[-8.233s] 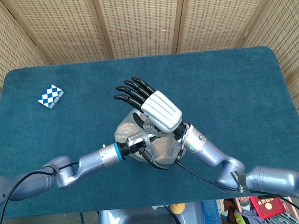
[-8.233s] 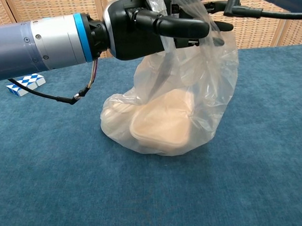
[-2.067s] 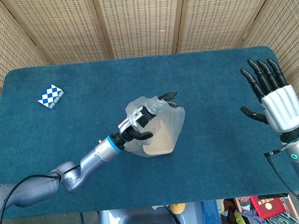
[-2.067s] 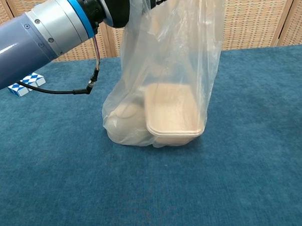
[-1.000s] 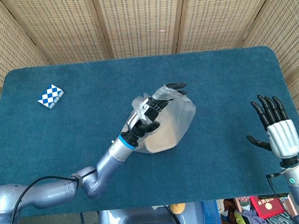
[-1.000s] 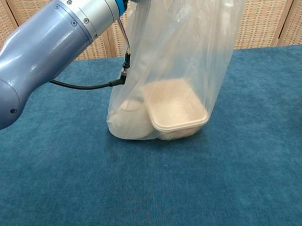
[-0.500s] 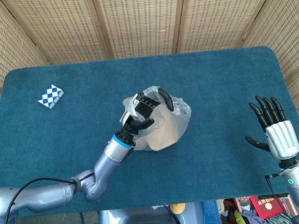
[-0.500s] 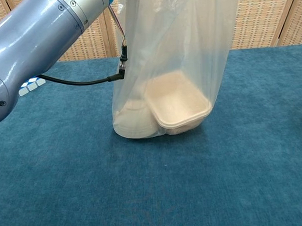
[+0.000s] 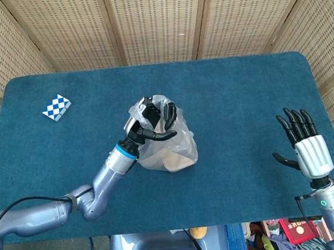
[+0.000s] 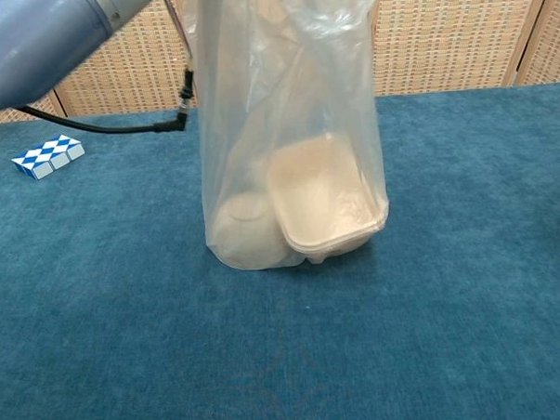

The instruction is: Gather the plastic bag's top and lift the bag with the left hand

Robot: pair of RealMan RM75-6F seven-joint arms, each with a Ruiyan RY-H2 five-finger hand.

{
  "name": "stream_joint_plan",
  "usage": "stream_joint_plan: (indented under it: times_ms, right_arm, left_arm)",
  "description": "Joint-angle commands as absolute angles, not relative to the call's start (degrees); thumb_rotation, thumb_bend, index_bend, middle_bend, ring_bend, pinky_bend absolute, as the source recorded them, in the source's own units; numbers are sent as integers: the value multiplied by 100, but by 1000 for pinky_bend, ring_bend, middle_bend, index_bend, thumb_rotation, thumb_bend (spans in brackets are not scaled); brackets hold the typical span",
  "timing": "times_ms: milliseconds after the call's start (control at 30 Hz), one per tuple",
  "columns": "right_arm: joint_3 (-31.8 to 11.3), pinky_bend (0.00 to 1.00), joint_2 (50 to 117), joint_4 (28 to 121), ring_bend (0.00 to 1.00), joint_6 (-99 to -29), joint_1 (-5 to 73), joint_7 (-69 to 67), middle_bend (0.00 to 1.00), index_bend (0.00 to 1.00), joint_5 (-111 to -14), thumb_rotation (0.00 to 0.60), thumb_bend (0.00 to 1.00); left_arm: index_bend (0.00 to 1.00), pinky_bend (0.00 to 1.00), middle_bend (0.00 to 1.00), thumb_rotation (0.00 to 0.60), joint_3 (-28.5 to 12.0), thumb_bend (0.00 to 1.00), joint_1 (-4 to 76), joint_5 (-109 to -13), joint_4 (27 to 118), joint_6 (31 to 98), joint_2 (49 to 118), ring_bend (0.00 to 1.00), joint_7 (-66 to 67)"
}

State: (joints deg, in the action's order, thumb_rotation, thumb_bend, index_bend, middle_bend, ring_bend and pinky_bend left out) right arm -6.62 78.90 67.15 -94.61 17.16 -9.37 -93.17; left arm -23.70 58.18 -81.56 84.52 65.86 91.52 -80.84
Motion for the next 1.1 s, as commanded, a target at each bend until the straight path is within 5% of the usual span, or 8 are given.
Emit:
stream_joint_plan:
  times_ms: [33, 167, 300, 1100]
  right_arm:
    - [-664, 2, 7887, 6728, 0, -9470, 1714, -926, 0, 0, -9334, 600, 0]
    - [-671, 2, 7874, 6768, 0, -9500, 1708, -920, 0, 0, -9368, 600, 0]
    - [-685, 2, 7854, 6814, 0, -9529, 1702, -914, 0, 0, -9392, 600, 0]
    - [-767, 2, 7670, 7075, 0, -9751, 1597, -1015, 0, 0, -9449, 600, 0]
  left_arm:
    - [781, 970, 829, 600, -2331, 502, 5738, -8154, 8633, 6382, 8848, 848, -7987]
    - [849, 1000, 871, 600, -2344, 836, 5685, -8104, 8822, 6232, 8547, 884, -7743]
    - [863, 1000, 879, 600, -2382, 985, 5630, -8047, 9126, 6080, 8186, 898, -7441]
    - [870, 1000, 880, 600, -3380, 996, 5357, -7296, 10975, 5710, 6232, 906, -6733]
